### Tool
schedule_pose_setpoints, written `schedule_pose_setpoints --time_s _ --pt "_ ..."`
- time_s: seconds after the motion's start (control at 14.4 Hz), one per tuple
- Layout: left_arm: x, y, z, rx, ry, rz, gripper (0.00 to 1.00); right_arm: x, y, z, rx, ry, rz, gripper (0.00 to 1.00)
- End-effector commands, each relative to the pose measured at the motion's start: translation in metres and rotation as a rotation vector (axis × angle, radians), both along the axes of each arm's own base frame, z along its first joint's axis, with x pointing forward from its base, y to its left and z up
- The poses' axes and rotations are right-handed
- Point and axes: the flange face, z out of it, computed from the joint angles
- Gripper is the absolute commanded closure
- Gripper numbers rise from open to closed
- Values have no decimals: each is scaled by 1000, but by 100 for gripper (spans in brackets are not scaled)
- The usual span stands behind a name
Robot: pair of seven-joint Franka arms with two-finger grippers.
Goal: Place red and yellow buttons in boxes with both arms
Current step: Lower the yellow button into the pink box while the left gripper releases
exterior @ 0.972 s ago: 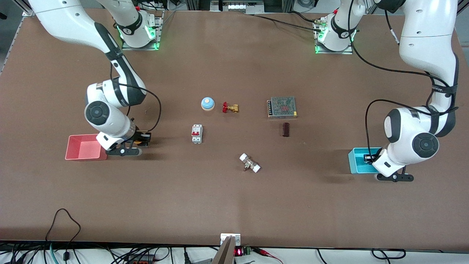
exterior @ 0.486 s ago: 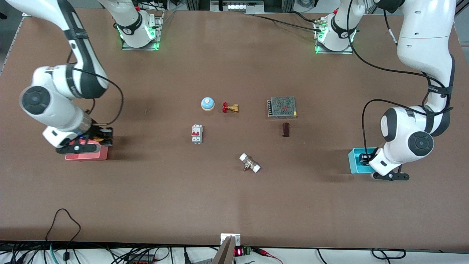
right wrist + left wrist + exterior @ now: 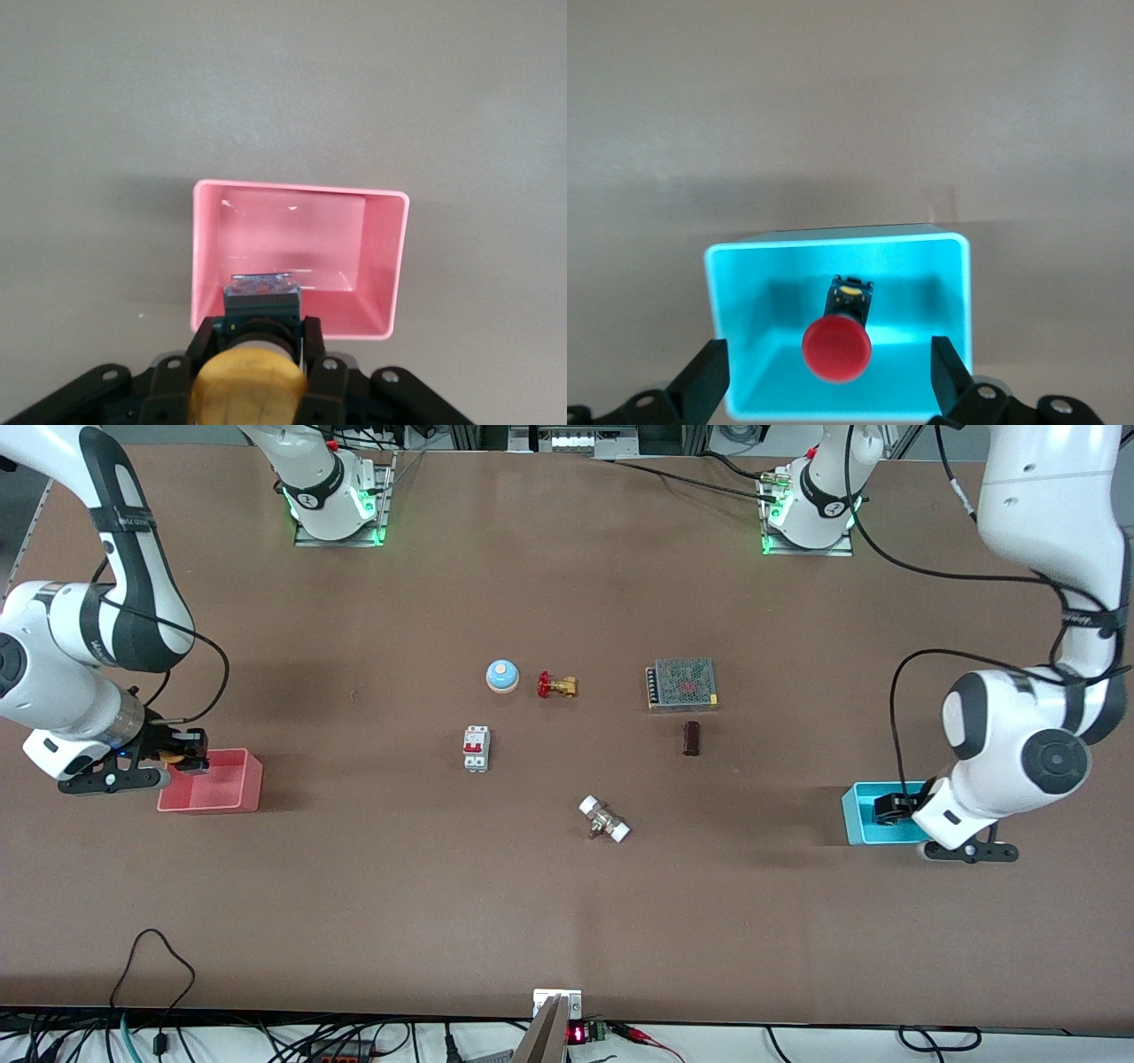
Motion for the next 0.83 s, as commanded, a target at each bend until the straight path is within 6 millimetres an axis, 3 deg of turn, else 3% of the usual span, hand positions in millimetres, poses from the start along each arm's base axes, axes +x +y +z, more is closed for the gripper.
schedule_pose_setpoints --time_s 0.0,0.28,0.35,0.49,0.62,0.76 --pt "3 -24 88 -32 -22 -37 0 5 -9 -27 4 -23 17 93" --pt "2 -77 199 -42 67 -99 0 7 -17 -53 12 -30 11 93" --pt "0 -85 216 -42 61 -104 0 6 -20 -61 15 -21 5 93" --pt "0 -86 227 -53 44 -108 0 5 -20 -75 19 -1 6 93" --pt "-11 -86 251 -46 16 -126 0 5 -23 -86 20 -7 8 90" --pt "-32 -77 242 -49 44 -125 0 4 -25 -92 22 -8 9 89"
